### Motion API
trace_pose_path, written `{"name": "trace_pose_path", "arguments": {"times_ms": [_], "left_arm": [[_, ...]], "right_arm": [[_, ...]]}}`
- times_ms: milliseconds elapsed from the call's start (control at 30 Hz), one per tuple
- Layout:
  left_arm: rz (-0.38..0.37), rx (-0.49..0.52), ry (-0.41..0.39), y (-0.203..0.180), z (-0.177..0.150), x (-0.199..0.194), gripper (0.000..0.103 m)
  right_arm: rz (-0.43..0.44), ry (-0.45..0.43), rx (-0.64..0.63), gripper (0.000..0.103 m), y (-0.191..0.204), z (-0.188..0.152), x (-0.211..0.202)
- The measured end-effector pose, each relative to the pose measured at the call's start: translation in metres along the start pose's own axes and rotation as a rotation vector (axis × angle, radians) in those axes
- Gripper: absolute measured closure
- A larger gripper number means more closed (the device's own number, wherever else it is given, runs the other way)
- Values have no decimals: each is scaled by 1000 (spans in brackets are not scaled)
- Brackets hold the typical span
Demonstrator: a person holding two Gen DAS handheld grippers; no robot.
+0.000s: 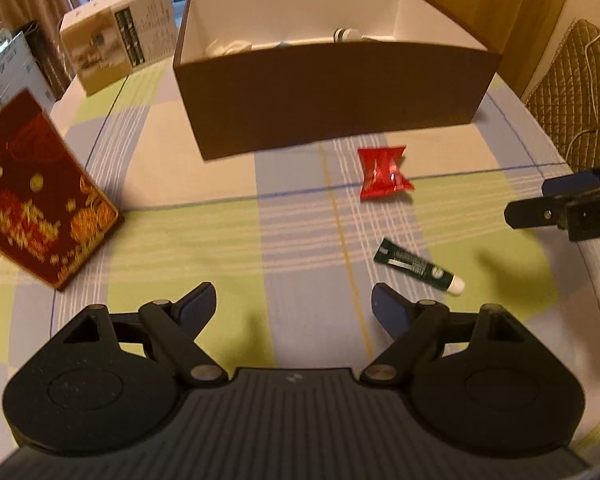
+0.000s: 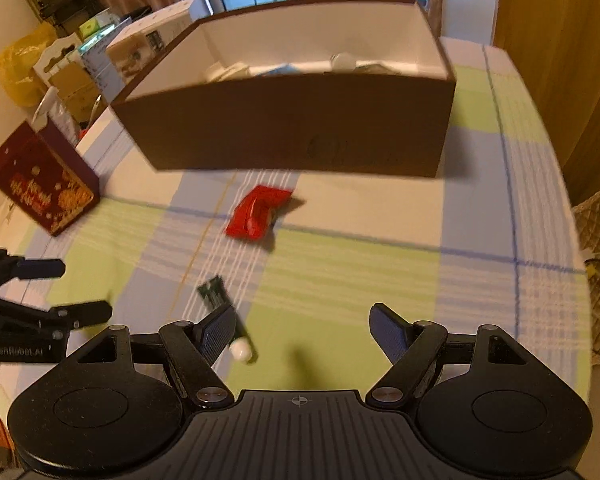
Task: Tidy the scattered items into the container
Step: 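Withdraw both tools from the box toward the red packet and green tube, then grasp the dark green tube with the right tool while the left tool grasps the red packet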
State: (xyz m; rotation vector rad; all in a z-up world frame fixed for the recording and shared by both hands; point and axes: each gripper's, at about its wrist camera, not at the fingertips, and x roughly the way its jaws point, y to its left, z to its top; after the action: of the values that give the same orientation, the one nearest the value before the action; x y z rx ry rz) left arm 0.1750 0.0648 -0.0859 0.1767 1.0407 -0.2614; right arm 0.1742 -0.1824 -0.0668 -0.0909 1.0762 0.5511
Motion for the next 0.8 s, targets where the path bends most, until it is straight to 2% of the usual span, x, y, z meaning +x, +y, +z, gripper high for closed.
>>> {"name": "trace_pose_path", "arguments": {"times_ms": [167, 367, 533, 800], "left_arm": [[-3, -10, 28, 10, -12, 5, 21], [-10, -25, 55, 19, -22, 8, 21], [-8, -32, 65, 23, -25, 12, 21], [4, -51, 85, 33, -30, 18, 21]], "right_arm": [[27, 30, -26, 23, 7, -22, 8], [59, 37, -55, 23, 16, -29, 18], [-5, 21, -151, 23, 29, -37, 33], [20, -25, -249, 24, 45, -37, 48]]}}
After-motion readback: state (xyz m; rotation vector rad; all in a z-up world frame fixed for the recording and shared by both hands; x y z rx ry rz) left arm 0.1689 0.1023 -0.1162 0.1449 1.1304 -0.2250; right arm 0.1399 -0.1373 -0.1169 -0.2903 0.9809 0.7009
